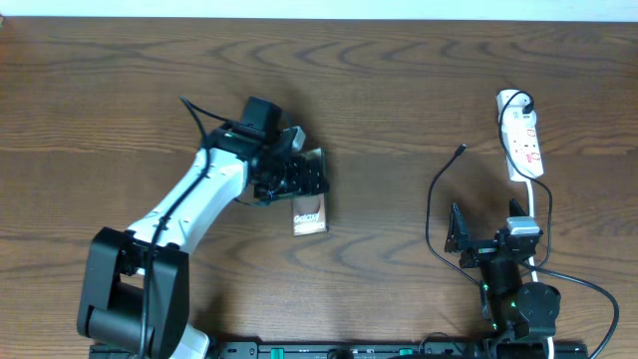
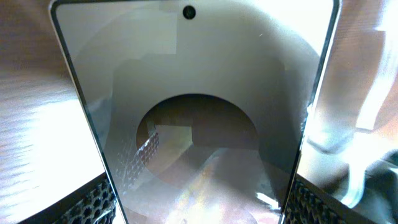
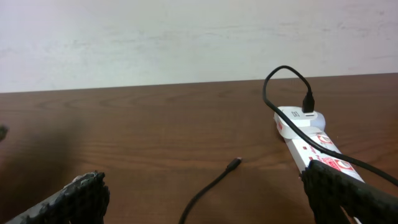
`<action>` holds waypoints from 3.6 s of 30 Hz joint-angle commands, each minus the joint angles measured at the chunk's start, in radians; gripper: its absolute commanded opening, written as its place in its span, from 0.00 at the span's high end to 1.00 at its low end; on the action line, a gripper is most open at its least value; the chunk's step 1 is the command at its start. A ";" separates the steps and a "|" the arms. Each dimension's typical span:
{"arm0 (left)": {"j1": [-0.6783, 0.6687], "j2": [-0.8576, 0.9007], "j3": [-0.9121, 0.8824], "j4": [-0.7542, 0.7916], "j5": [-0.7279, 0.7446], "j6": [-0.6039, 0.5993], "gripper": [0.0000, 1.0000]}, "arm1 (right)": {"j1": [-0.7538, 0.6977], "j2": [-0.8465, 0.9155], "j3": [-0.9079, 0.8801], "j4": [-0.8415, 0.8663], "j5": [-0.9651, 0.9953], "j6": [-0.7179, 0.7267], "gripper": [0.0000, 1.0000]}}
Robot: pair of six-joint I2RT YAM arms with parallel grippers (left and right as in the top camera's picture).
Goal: Plug charger to phone and switch on socket
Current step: 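Lift the phone with the left gripper and tilt it upright, then move the right gripper toward the phone held by the left gripper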
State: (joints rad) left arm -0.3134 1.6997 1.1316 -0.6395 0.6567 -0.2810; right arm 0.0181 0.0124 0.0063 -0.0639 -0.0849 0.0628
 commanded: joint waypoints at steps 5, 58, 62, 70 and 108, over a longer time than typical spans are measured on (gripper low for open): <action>0.080 -0.028 -0.005 0.143 0.622 0.013 0.35 | 0.002 -0.006 -0.001 -0.004 0.004 -0.012 0.01; 0.090 -0.028 -0.005 0.638 0.731 -0.974 0.35 | 0.002 -0.006 -0.001 -0.006 0.035 -0.016 0.01; 0.090 -0.028 -0.005 0.641 0.731 -0.974 0.35 | 0.002 -0.006 -0.001 -0.004 -0.012 0.003 0.01; 0.090 -0.028 -0.005 0.649 0.742 -0.974 0.35 | 0.003 -0.006 -0.001 0.014 -0.265 0.603 0.01; 0.090 -0.028 -0.005 0.683 0.746 -0.974 0.35 | 0.002 0.829 1.003 -0.991 -0.133 0.343 0.01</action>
State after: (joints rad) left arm -0.2298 1.6997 1.1233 0.0345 1.3624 -1.2572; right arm 0.0181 0.7788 0.9470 -1.0599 -0.1066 0.4221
